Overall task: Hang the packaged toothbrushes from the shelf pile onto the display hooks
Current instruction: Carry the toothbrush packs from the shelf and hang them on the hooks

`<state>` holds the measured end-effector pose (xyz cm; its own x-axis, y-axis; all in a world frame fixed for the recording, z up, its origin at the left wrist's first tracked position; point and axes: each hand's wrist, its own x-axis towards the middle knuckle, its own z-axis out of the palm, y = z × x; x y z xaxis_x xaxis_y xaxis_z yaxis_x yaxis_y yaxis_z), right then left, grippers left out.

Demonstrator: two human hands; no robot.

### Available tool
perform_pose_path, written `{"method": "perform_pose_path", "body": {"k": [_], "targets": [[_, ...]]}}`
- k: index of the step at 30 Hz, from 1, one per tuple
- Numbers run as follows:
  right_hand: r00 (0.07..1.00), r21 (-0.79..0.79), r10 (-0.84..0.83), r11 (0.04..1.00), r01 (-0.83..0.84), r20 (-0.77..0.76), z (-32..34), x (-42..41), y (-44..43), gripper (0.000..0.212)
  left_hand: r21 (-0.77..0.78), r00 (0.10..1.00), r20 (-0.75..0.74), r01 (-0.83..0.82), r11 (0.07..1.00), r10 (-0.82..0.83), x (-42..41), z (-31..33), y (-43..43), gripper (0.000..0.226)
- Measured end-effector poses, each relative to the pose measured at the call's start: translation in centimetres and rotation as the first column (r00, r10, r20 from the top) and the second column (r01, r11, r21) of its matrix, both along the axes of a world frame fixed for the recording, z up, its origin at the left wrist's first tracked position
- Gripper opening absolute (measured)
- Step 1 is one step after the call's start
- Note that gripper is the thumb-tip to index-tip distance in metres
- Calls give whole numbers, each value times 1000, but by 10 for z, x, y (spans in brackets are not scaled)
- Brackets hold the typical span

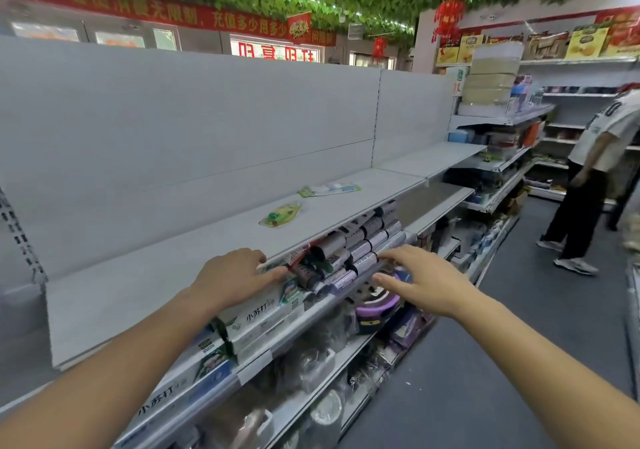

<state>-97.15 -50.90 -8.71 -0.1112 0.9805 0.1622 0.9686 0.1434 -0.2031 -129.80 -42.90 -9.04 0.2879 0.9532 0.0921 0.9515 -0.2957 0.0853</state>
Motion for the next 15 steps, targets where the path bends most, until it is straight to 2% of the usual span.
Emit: {"method": "perform_pose_path", "body": {"k": [5, 8, 15], "targets": [[998, -12, 58, 998, -58, 10, 1, 16, 83, 80, 25, 998, 43, -55, 998, 54, 21, -4, 74, 76], [995, -32, 84, 996, -82, 46, 6, 29, 144, 72, 19, 992, 72, -106, 994, 104, 30, -2, 120, 74], [985, -28, 165, 986, -164, 43, 14, 54, 269, 67, -32, 975, 26, -222, 975, 223, 49, -8, 208, 73]]}}
